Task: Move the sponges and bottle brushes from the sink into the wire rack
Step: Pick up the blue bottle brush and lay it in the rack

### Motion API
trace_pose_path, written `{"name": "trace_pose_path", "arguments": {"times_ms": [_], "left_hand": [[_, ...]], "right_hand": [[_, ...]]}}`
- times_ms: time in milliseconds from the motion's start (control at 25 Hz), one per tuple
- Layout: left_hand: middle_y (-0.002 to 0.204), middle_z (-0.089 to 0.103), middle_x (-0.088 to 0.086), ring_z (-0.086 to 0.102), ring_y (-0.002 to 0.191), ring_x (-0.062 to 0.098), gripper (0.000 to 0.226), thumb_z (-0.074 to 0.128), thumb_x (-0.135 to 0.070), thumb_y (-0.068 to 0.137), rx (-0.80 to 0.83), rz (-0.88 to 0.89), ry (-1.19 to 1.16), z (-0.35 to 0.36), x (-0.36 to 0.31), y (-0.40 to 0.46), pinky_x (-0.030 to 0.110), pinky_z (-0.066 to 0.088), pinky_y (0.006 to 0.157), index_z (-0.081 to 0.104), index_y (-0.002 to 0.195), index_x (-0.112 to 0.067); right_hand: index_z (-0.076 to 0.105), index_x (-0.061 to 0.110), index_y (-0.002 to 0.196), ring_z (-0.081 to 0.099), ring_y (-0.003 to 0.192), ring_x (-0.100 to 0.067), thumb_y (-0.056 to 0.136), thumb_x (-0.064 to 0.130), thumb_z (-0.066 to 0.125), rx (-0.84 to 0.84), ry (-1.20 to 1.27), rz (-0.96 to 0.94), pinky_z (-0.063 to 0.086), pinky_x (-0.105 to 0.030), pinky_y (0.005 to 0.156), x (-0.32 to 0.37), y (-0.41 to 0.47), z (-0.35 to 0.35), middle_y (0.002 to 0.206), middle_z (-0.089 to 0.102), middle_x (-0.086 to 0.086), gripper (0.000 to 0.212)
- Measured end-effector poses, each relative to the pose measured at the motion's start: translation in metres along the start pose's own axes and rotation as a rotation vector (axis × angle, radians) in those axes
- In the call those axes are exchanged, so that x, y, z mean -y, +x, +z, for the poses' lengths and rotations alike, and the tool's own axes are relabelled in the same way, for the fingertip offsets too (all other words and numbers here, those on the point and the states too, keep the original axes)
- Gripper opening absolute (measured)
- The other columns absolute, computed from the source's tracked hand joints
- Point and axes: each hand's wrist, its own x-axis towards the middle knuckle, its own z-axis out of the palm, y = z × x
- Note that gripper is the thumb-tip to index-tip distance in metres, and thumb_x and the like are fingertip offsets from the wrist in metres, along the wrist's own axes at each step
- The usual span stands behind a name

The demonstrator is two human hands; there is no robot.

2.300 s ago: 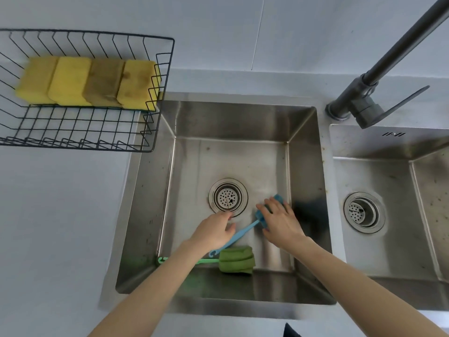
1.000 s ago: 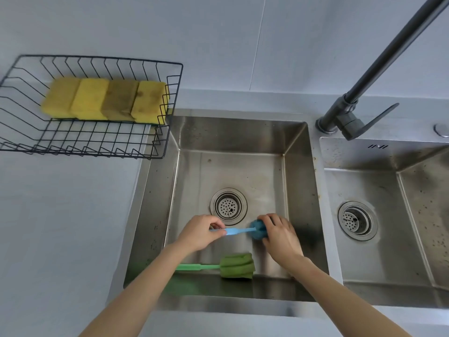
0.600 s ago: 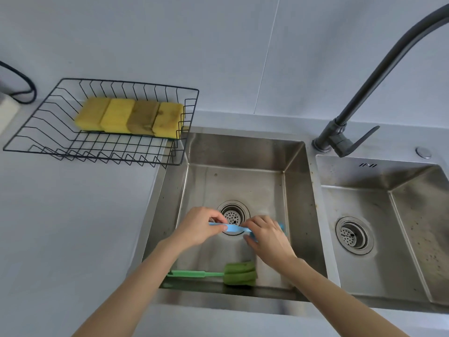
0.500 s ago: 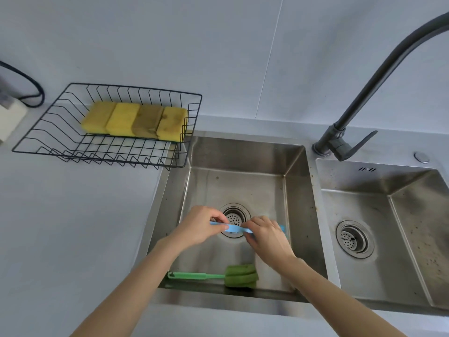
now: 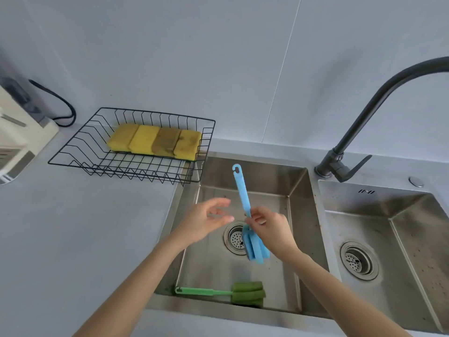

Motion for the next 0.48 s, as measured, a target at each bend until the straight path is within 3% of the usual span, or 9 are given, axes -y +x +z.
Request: {"name": "trace_pose_path", "arguments": {"times_ms": [120,200,320,480], "left_hand": [[0.131,0.051,-0.004,0.05,0.109,0.004,0.057,0.067,-0.024,0.079,0.086,-0.025,0.048,0.002,0.005,-0.004,0.012,0.04,0.091,0.043,0.131,-0.019],[0.134,0.049,-0.003,0.047,0.111,0.005,0.061,0.067,-0.027,0.079,0.105,-0.026,0.071,0.004,0.007,-0.007,0.017,0.039,0.093,0.039,0.133,-0.021],[0.131,0.052,-0.002,0.05,0.105,0.006,0.059,0.067,-0.027,0.079,0.062,-0.018,0.061,0.001,0.007,-0.01,0.008,0.045,0.077,0.041,0.131,-0.022],[0.131,0.052,0.0,0.051,0.11,0.01,0.057,0.065,-0.022,0.081,0.062,-0.022,0.051,-0.009,0.009,-0.012,0.021,0.046,0.091,0.04,0.132,-0.019]], "right_hand": [[0.063,0.008,0.092,0.062,0.076,-0.011,0.084,0.016,0.064,-0.035,0.193,0.026,0.051,-0.009,0.068,0.019,0.003,0.0,0.081,0.065,0.001,0.011],[0.06,0.011,0.087,0.06,0.073,-0.003,0.084,0.014,0.065,-0.052,0.292,0.033,0.046,0.0,0.059,0.029,0.004,0.0,0.079,0.064,0.003,0.007],[0.058,0.014,0.083,0.063,0.075,-0.005,0.082,0.013,0.066,-0.055,0.377,0.017,0.047,-0.003,0.06,0.039,0.006,0.001,0.079,0.066,0.001,0.008],[0.056,0.023,0.077,0.067,0.076,-0.007,0.086,0.013,0.061,-0.038,0.455,0.017,0.054,-0.02,0.071,0.046,0.006,0.003,0.085,0.07,-0.004,0.014]]}}
